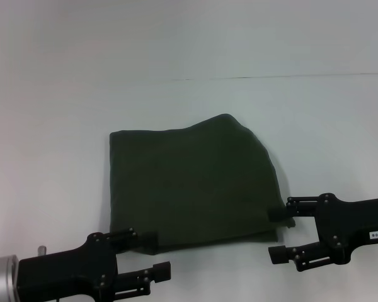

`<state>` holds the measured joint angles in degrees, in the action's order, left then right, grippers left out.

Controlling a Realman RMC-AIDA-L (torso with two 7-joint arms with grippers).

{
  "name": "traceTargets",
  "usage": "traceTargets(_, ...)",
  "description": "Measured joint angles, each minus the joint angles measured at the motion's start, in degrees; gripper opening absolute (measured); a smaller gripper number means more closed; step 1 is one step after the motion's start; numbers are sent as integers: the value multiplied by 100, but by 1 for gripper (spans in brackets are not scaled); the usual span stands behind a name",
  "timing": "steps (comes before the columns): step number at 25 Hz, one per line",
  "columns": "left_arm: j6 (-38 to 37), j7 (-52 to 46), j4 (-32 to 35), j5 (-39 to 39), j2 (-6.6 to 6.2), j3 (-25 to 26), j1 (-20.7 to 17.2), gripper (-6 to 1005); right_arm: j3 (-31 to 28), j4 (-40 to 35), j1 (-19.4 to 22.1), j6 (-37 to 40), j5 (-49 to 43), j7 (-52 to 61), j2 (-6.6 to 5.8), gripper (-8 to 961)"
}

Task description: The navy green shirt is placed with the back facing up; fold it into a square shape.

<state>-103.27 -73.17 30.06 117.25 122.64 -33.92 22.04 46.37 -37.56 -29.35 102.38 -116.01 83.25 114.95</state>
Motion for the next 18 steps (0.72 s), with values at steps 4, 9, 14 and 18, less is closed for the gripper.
traceTargets(4,0,0,0,0,-2,-1,7,725,-2,3,0,0,-1,0,0,897)
traceTargets(9,0,0,0,0,-3,-1,11,723,6,9,0,1,-1,-1,3,897)
traceTargets(14,-5,1,0,0,-4,1,11,723,12,13,0,1,-1,-1,9,897)
traceTargets(18,-6,2,0,0,-4,21,11,723,2,13,0,1,-1,-2,9,897)
